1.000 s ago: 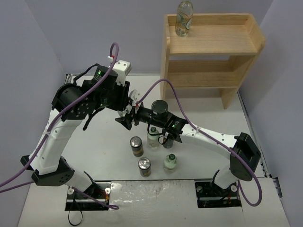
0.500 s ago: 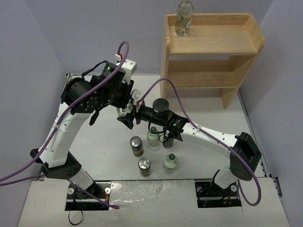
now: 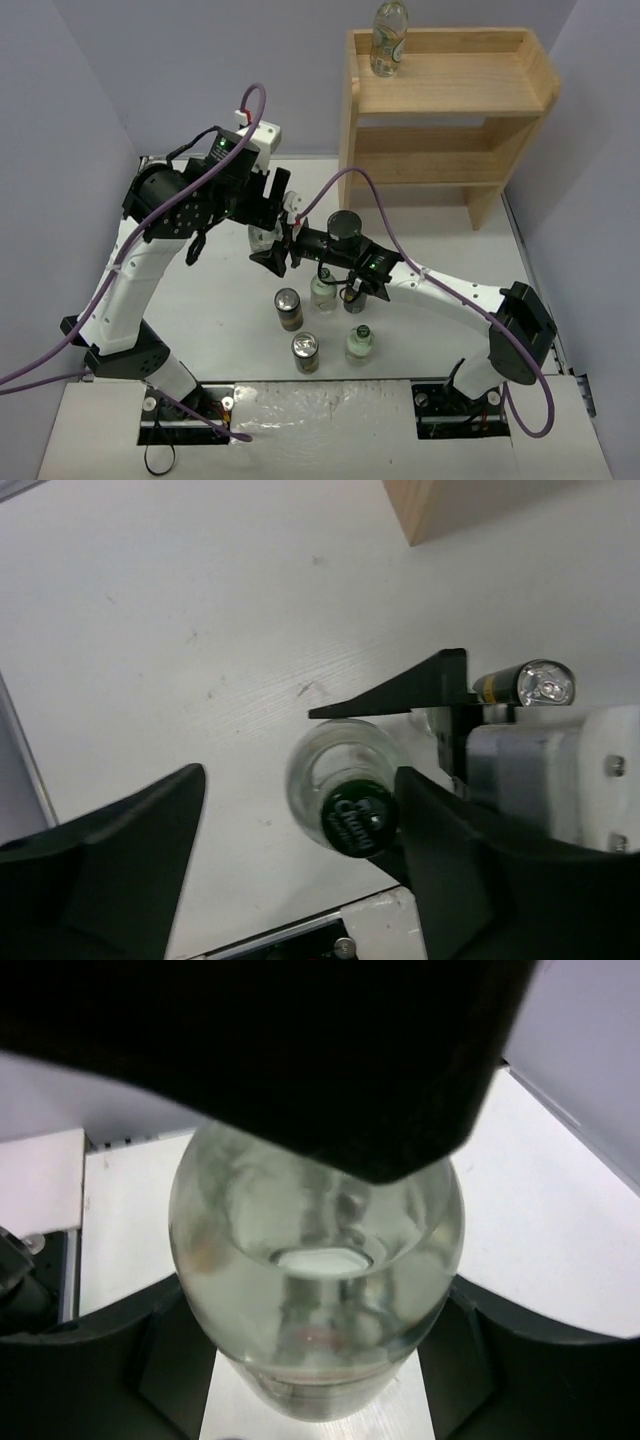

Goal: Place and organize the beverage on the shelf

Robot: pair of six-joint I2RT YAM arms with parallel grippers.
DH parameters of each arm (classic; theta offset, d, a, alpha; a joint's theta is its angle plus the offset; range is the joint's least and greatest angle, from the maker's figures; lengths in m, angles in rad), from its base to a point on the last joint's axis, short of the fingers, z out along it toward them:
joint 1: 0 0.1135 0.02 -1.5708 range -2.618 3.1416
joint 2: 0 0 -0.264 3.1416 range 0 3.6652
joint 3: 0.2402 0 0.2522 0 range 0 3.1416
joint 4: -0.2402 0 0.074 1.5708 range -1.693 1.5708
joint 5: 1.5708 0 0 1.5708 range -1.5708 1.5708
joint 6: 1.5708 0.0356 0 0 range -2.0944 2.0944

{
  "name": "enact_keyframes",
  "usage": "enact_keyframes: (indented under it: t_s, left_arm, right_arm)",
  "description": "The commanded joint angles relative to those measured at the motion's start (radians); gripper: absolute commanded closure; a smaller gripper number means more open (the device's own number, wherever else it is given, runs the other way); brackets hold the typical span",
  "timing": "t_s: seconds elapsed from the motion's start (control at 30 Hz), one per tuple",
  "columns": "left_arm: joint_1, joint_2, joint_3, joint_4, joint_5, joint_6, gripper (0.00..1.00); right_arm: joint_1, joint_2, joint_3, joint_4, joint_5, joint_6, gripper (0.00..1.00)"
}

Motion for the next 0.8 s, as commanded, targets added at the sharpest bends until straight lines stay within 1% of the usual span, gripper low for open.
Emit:
enact_keyframes:
  t_s: [0.0,0.07,0.17,0.2,0.23,0.3,0.33,0.37,0.4,0.43,0.47,0.57,0.6,0.63,0.67,0.7,0.73,0.77]
  left_arm:
    - [-0.013,-0.032,0.05,0.079,0.012,-0.014,0.2]
    - [-0.013,-0.032,0.087,0.091,-0.002,-0.017,0.06]
    - [-0.013,-0.035,0.153,0.137,-0.058,-0.037,0.06]
    - [-0.013,-0.044,0.156,0.155,-0.116,-0.059,0.06]
    - [-0.014,-0.072,0.15,0.181,-0.158,-0.068,0.06]
    - [-0.013,-0.118,0.088,0.272,-0.241,-0.096,0.06]
    - [-0.011,-0.161,0.063,0.304,-0.322,-0.1,0.06]
    - [-0.011,-0.178,0.031,0.354,-0.36,-0.105,0.06]
    - [-0.01,-0.19,0.028,0.368,-0.393,-0.109,0.06]
    - [-0.01,-0.204,0.024,0.378,-0.446,-0.114,0.06]
    - [-0.01,-0.207,0.02,0.39,-0.46,-0.119,0.06]
    - [-0.008,-0.213,-0.032,0.395,-0.454,-0.117,0.06]
    - [-0.008,-0.228,-0.058,0.399,-0.453,-0.119,0.06]
    - [-0.007,-0.241,-0.092,0.408,-0.453,-0.119,0.06]
    - [-0.007,-0.256,-0.132,0.421,-0.448,-0.116,0.06]
    - [-0.004,-0.286,-0.214,0.431,-0.438,-0.113,0.06]
    - [-0.004,-0.302,-0.254,0.442,-0.419,-0.111,0.06]
    - [-0.002,-0.316,-0.294,0.447,-0.405,-0.109,0.06]
  right_arm:
    - [0.007,-0.099,0.035,0.199,-0.059,0.024,1.0]
    - [0.004,-0.125,0.043,0.196,-0.039,0.026,1.0]
    - [-0.008,-0.153,0.069,0.152,-0.013,0.019,1.0]
    - [-0.012,-0.159,0.078,0.133,-0.004,0.016,1.0]
    - [-0.025,-0.174,0.087,0.085,0.012,0.009,1.0]
    - [-0.045,-0.193,0.138,0.006,0.077,0.0,1.0]
    - [-0.055,-0.197,0.153,-0.073,0.108,-0.005,1.0]
    - [-0.089,-0.206,0.165,-0.103,0.16,-0.002,1.0]
    - [-0.109,-0.232,0.178,-0.123,0.189,0.004,1.0]
    - [-0.156,-0.248,0.182,-0.155,0.22,0.015,1.0]
    - [-0.181,-0.284,0.185,-0.167,0.277,0.044,1.0]
    - [-0.259,-0.337,0.239,-0.244,0.389,0.053,1.0]
    - [-0.308,-0.337,0.313,-0.323,0.403,0.053,1.0]
    - [-0.309,-0.334,0.351,-0.359,0.403,0.052,1.0]
    - [-0.371,-0.32,0.389,-0.393,0.4,0.055,1.0]
    - [-0.406,-0.308,0.429,-0.455,0.409,0.059,1.0]
    - [-0.448,-0.296,0.505,-0.482,0.401,0.062,1.0]
    - [-0.533,-0.267,0.545,-0.508,0.394,0.064,1.0]
